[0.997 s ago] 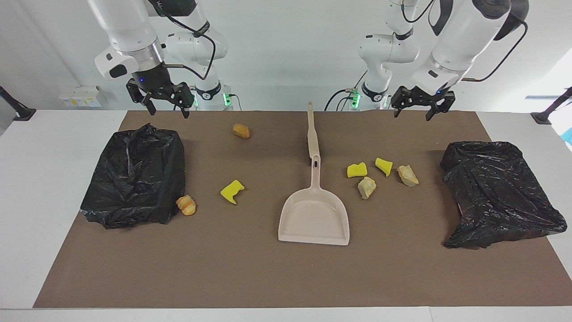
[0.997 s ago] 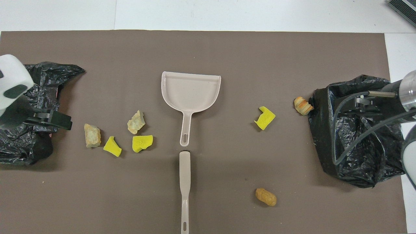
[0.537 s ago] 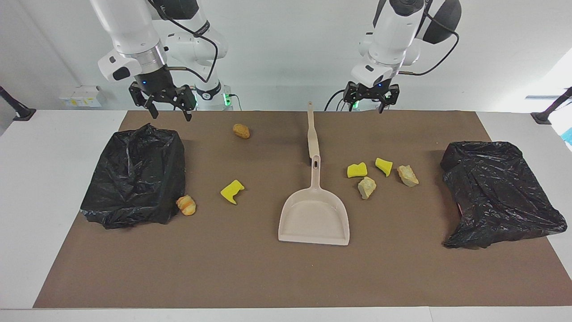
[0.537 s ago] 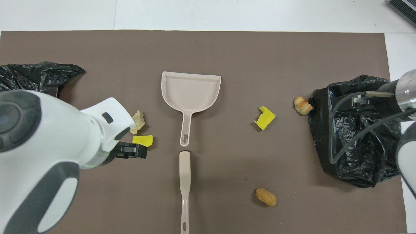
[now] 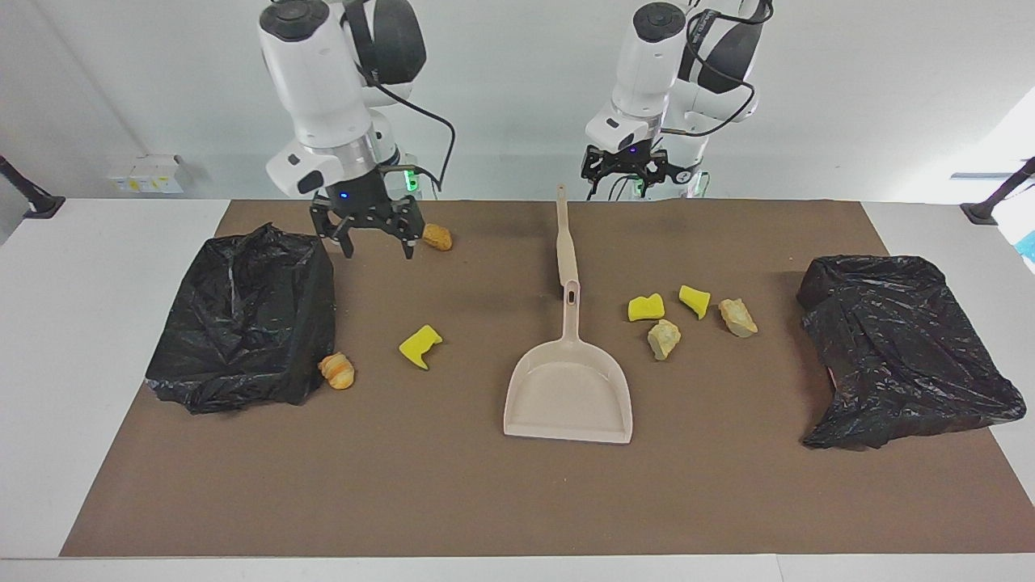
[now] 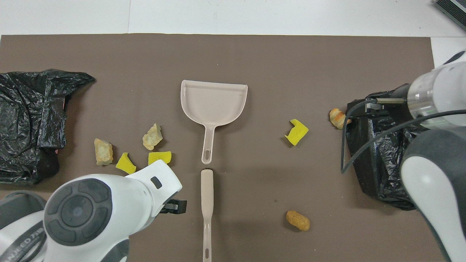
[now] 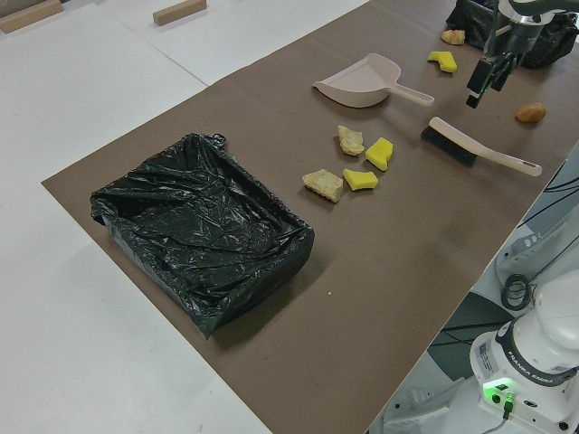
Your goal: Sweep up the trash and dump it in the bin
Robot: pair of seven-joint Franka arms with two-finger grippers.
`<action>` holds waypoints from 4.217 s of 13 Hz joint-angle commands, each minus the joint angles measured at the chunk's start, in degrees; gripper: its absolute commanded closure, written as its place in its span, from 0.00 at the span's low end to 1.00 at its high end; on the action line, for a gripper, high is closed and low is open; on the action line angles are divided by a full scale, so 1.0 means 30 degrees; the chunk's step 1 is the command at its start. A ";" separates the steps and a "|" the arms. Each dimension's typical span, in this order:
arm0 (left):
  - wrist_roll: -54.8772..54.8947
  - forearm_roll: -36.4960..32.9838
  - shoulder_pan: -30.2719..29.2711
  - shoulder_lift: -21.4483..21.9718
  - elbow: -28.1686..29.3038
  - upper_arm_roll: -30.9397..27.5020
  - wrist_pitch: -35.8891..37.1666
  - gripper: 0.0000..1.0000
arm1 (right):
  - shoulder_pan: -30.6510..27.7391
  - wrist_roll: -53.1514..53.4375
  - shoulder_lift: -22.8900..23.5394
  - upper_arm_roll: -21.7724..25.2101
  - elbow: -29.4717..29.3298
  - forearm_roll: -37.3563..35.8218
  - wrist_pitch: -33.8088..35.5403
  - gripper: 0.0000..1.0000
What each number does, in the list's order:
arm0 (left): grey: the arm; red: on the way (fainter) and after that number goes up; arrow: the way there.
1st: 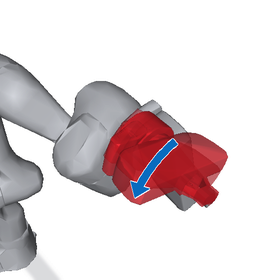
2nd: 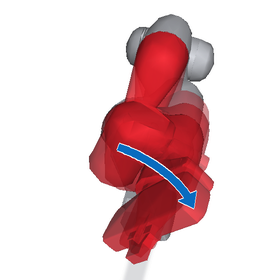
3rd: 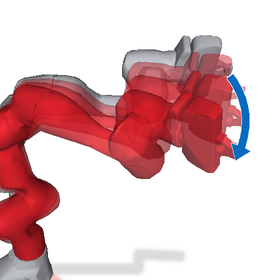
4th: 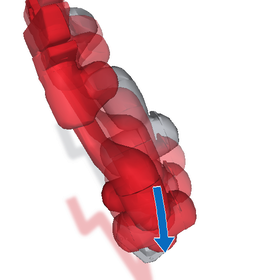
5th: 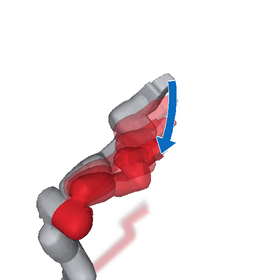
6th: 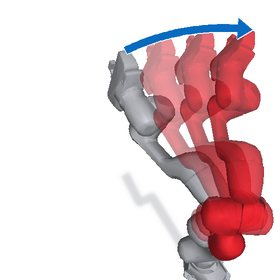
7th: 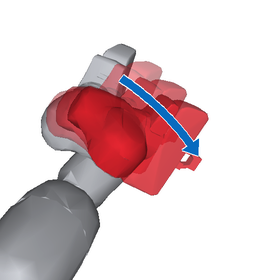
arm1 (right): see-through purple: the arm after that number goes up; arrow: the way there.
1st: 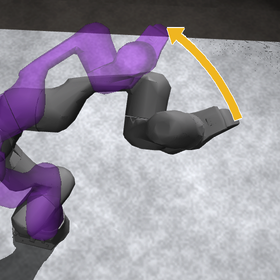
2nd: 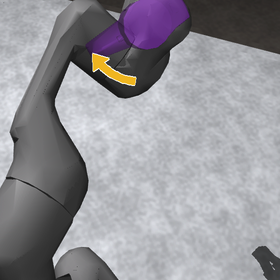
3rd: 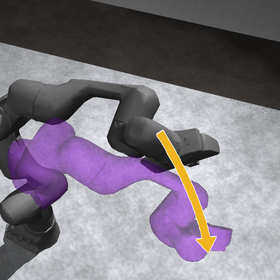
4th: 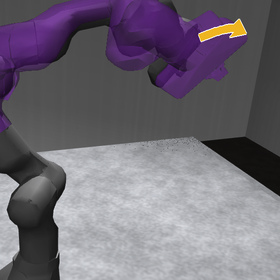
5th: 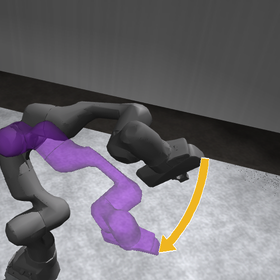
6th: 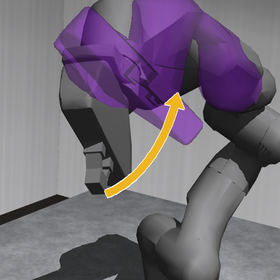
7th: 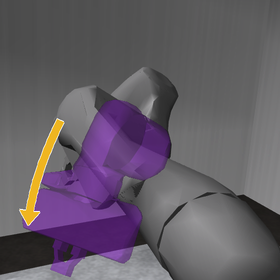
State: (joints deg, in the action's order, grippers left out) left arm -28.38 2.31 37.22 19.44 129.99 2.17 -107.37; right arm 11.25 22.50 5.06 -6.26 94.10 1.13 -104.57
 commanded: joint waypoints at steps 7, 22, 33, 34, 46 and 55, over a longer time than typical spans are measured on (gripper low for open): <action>-0.4102 0.0227 0.4494 -0.0035 0.5914 -0.0312 -0.7154 0.00 | 0.5211 0.3691 1.0314 0.0240 -0.9703 -0.1223 -0.1530 0.00; -0.5775 0.0227 0.5964 -0.2027 0.6357 -0.0428 -0.8918 1.00 | 0.7735 0.5538 1.0709 0.0035 -0.6174 -0.1196 -0.2643 0.14; -0.5717 0.0168 0.5525 -0.2116 0.6211 -0.0487 -0.8274 1.00 | 0.7588 0.5656 1.0210 -0.0082 -0.5089 0.0005 -0.2848 0.93; -0.5717 0.0168 0.5292 -0.2116 0.6008 -0.0487 -0.7896 1.00 | 0.7588 0.5598 1.0209 -0.0082 -0.5087 -0.0082 -0.2907 1.00; -0.2208 -0.1677 0.0024 -0.1090 0.4107 -0.0546 -0.4586 1.00 | 0.5306 -1.2288 0.8891 0.0036 -0.5028 -0.1308 -0.1272 1.00; 0.1344 -0.1765 -0.6801 -0.1529 0.2021 -0.0546 -0.2735 1.00 | 0.5098 -2.1406 0.8453 -0.0023 -0.5029 -0.5440 0.2011 1.00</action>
State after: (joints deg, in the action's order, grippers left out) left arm -24.73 -2.07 20.85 15.58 136.89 -0.06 -116.18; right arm 26.66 -37.29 32.56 -5.71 77.34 -12.63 -100.31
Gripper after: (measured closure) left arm 0.736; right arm 0.674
